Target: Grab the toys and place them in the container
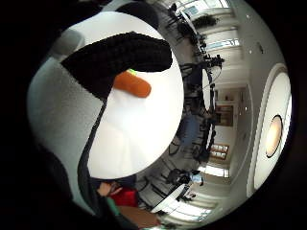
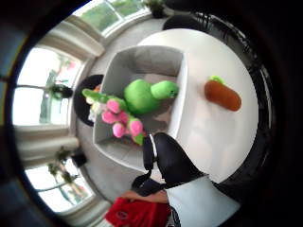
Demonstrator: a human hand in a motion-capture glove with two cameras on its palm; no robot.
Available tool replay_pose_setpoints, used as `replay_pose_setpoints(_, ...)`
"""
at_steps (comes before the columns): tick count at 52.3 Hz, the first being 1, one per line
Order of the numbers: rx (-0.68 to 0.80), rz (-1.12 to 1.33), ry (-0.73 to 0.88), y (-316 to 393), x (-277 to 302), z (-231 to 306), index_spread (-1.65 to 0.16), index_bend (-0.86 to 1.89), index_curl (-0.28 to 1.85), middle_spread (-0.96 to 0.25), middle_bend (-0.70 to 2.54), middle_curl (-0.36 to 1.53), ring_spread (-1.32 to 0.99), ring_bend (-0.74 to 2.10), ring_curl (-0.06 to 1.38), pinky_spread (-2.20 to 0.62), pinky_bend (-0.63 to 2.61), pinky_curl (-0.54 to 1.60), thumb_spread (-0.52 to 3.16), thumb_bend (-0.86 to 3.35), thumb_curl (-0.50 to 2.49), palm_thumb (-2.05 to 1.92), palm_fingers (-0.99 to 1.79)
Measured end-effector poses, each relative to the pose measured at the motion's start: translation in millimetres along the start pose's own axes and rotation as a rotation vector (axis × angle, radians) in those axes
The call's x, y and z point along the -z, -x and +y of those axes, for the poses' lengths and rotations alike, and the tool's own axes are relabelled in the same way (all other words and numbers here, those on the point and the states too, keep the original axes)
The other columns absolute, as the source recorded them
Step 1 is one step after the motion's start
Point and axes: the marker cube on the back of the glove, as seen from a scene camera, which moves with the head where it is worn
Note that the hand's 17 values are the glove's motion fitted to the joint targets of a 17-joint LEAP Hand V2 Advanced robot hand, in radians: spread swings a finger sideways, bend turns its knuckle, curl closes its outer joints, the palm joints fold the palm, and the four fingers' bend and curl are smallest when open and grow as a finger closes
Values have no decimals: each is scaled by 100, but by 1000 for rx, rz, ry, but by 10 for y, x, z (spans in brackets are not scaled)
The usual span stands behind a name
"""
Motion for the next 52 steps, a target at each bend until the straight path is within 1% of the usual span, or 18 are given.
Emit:
replay_pose_setpoints(6,-56,0,6,-592,-299,-88,-38,10,24,-10,19,38,-2,62,25,4,131,37,112,-2,46,2,-11)
replay_pose_setpoints(12,-93,-24,38,-840,-512,-60,-38,11,22,-10,18,37,-2,61,25,5,130,36,112,-2,43,3,-10)
replay_pose_setpoints(22,-128,-67,97,-1347,-912,-161,-38,11,20,-10,18,36,-3,61,26,5,128,35,112,-2,41,5,-10)
replay_pose_setpoints(27,-156,-67,96,-1353,-1114,-157,-38,11,19,-10,18,36,-3,61,25,5,127,34,112,-2,40,5,-10)
replay_pose_setpoints(40,-183,-78,110,-1603,-1603,-423,-37,10,17,-10,18,35,-4,61,26,5,125,34,110,-3,38,5,-10)
replay_pose_setpoints(52,-147,-101,143,-1591,-2057,-707,-37,11,16,-11,19,35,-4,60,25,5,125,34,107,-3,36,4,-10)
